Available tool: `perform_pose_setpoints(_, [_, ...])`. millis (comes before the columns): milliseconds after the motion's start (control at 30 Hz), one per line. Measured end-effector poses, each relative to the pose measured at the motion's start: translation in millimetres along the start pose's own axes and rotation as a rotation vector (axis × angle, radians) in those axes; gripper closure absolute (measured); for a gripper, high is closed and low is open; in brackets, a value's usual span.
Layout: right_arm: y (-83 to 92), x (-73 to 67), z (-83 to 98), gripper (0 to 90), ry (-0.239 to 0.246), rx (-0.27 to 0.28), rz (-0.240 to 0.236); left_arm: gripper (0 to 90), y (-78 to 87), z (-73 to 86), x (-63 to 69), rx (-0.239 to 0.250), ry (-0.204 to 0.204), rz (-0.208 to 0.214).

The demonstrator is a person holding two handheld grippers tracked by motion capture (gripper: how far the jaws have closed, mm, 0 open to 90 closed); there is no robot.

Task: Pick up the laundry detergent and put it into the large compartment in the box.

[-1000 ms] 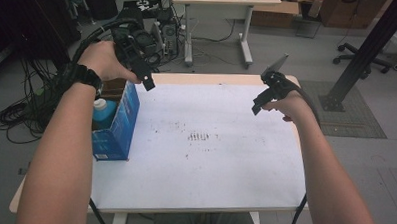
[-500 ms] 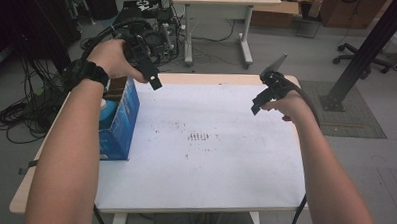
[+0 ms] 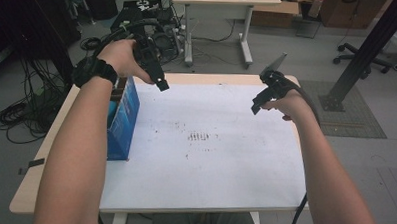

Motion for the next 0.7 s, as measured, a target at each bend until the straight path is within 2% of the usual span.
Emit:
perform_pose_setpoints(133, [0.8, -1.2, -0.4, 13.5, 0.007, 0.002, 0.002, 13.0, -2.2, -4.1, 1.7, 0.01, -0.065, 0.004])
perform_pose_setpoints(300, [2.7, -2.9, -1.3, 13.5, 0.006, 0.003, 0.006, 13.0, -3.9, -9.0, 1.1, 0.01, -0.124, 0.015])
perform_pose_setpoints(533, [7.1, -4.4, -1.7, 13.5, 0.013, 0.007, 0.014, 13.8, -8.2, -16.6, -1.8, -0.021, -0.181, 0.041])
perform_pose_setpoints(700, [7.4, -4.1, -1.9, 13.4, 0.016, 0.004, 0.019, 14.7, -6.6, -22.9, -3.3, -0.02, -0.216, 0.045])
Point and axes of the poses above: each handheld gripper's, and its own axes: y roughly backward along the jaws, z roughly out of its underside, x roughly to its right, the point moved 3 cm from there along -y, roughly forward along the jaws, and after that the axes turned 8 degrees about z, right-handed, at the moved point
